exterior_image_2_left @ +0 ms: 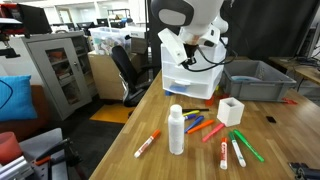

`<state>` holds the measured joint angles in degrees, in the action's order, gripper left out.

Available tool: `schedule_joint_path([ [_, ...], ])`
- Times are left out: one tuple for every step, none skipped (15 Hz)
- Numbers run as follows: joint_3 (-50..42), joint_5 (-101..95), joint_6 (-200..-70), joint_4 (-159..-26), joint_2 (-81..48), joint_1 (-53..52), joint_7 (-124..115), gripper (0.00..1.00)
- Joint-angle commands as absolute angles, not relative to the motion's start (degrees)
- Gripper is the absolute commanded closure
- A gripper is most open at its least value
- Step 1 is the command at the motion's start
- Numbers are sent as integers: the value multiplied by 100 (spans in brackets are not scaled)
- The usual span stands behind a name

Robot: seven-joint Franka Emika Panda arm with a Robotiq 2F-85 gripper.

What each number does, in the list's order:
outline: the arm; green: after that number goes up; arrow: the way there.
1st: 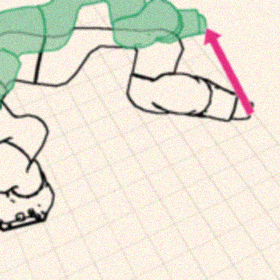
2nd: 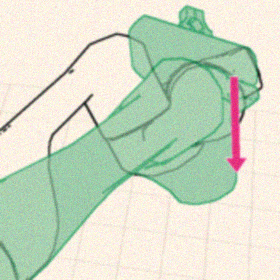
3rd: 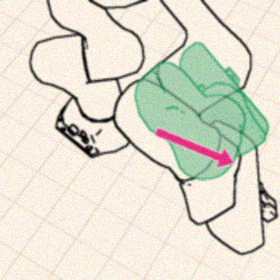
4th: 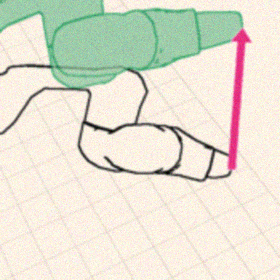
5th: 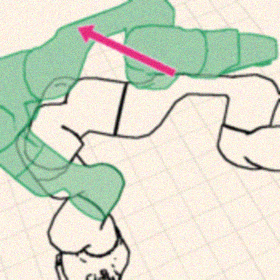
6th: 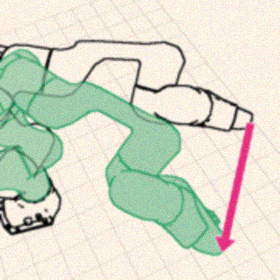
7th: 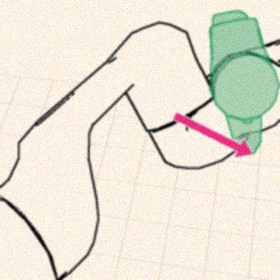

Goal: Close the top drawer

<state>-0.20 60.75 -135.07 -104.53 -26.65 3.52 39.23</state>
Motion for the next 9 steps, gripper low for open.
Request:
schedule_joint_path([
  [50, 5909, -13319, -10465, -2584, 520, 3926, 100],
  [-6, 5760, -13360, -10585, -2467, 500, 3864, 100],
  [-48, 5622, -13382, -10722, -2326, 494, 3771, 100],
  [-104, 5442, -13419, -10928, -2119, 479, 3640, 100],
  [-142, 5274, -13450, -11081, -1962, 478, 3504, 100],
  [-192, 5032, -13385, -11293, -1746, 476, 3289, 100],
  [-218, 4817, -13302, -11471, -1546, 489, 3112, 100],
  [-221, 4637, -13243, -11676, -1314, 499, 3009, 100],
  [-216, 4470, -13138, -11858, -1095, 514, 2950, 100],
])
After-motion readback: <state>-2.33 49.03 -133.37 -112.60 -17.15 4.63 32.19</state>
